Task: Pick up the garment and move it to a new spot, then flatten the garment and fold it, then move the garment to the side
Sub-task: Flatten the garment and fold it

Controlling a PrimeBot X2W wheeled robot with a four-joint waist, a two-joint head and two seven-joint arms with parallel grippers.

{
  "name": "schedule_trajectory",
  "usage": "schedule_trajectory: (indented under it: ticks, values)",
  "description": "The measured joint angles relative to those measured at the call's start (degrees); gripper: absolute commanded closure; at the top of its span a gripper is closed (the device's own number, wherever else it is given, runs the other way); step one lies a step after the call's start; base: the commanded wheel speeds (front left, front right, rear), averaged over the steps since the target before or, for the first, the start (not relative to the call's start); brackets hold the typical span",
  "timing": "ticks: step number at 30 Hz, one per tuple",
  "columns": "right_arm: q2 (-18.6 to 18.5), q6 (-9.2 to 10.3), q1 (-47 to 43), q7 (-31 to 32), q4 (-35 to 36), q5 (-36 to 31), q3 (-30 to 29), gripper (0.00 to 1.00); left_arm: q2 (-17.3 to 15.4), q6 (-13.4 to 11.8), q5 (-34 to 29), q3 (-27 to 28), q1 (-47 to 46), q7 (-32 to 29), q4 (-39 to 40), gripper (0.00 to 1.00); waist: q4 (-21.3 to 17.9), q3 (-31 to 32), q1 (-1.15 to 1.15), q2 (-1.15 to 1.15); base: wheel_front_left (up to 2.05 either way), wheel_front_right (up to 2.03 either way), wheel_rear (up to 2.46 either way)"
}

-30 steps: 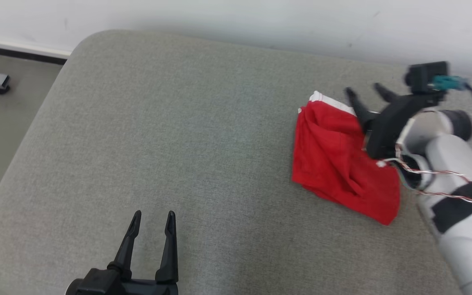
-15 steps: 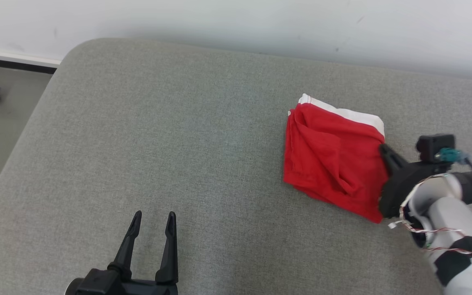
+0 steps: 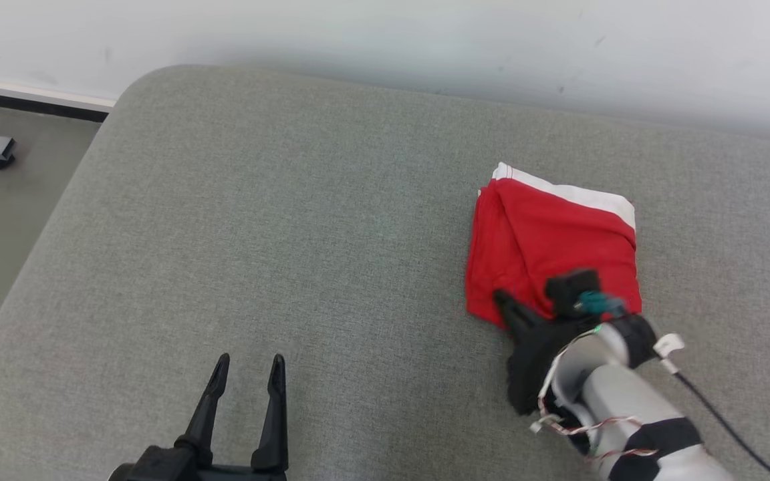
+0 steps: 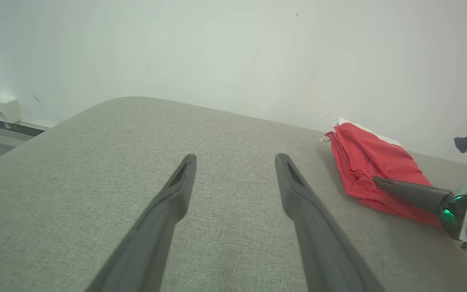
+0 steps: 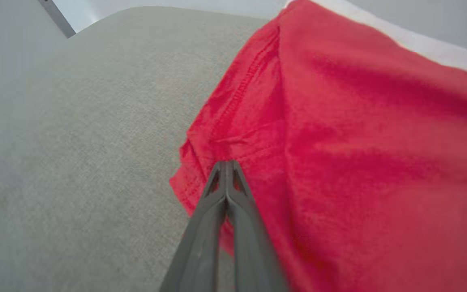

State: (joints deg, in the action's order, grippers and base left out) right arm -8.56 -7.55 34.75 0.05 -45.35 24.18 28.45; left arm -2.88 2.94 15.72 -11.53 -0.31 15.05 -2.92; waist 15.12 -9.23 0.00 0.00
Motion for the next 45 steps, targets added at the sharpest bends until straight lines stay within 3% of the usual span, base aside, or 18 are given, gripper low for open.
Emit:
schedule_trajectory:
  ticks: [8, 13, 14, 15, 16, 21, 29, 37, 45]
  values:
    - [1.27, 0.00, -0.52, 1.25, 3.02, 3.89, 9.29, 1.00, 0.02, 0.00, -0.26, 0.55, 1.19, 0.00, -0.05, 0.00, -1.04, 1.53, 0.00, 0.00, 0.00, 0.00, 0.00]
    - [0.57, 0.00, -0.44, 0.12, 5.76, 6.19, 11.12, 1.00, 0.02, 0.08, -0.60, 0.81, 1.50, 0.00, -0.03, 0.00, -1.88, 2.34, 0.00, 0.00, 0.00, 0.00, 0.00]
    - [0.25, 0.00, -0.40, -0.33, 6.14, 6.56, 10.95, 0.87, 0.02, 0.08, -0.63, 0.86, 1.55, 0.00, -0.03, 0.00, -2.11, 2.53, 0.00, 0.00, 0.00, 0.00, 0.00]
    - [-0.19, 0.00, -0.32, -0.70, 6.42, 6.57, 10.72, 0.59, 0.02, 0.08, -0.69, 0.90, 1.61, 0.00, -0.02, 0.00, -2.33, 2.73, 0.00, 0.00, 0.00, 0.00, 0.00]
    - [-0.68, 0.00, -0.19, -0.92, 6.44, 6.24, 10.36, 0.00, 0.02, 0.09, -0.81, 0.98, 1.69, 0.00, -0.02, 0.00, -2.54, 2.94, 0.00, 0.00, 0.00, 0.00, 0.00]
    - [-1.04, 0.00, 0.15, 0.56, 4.08, 2.34, 4.63, 0.00, 0.02, 0.15, -1.11, 1.09, 2.48, 0.00, 0.01, 0.00, -3.44, 3.73, 0.00, 0.00, 0.00, 0.00, 0.00]
    - [3.90, 0.00, 1.79, 8.99, 1.78, -5.09, -3.52, 0.00, 0.02, 0.62, -1.44, 1.09, 2.54, 0.00, 0.07, 0.00, -3.90, 3.42, 0.00, 0.00, 0.00, 0.00, 0.00]
    - [5.60, 0.00, 2.78, 15.00, 2.38, -14.21, -10.83, 0.00, 0.02, 1.04, -1.56, 1.13, 2.24, 0.00, 0.05, 0.00, -2.95, 2.15, 0.01, 0.00, 0.00, 0.00, 0.00]
    - [5.65, 0.00, 1.05, 18.97, 8.78, -14.52, -9.98, 0.00, 0.01, 1.09, -1.59, 1.56, 1.42, 0.00, 0.15, 0.00, -2.53, 0.38, 0.01, 0.00, 0.00, 0.00, 0.00]
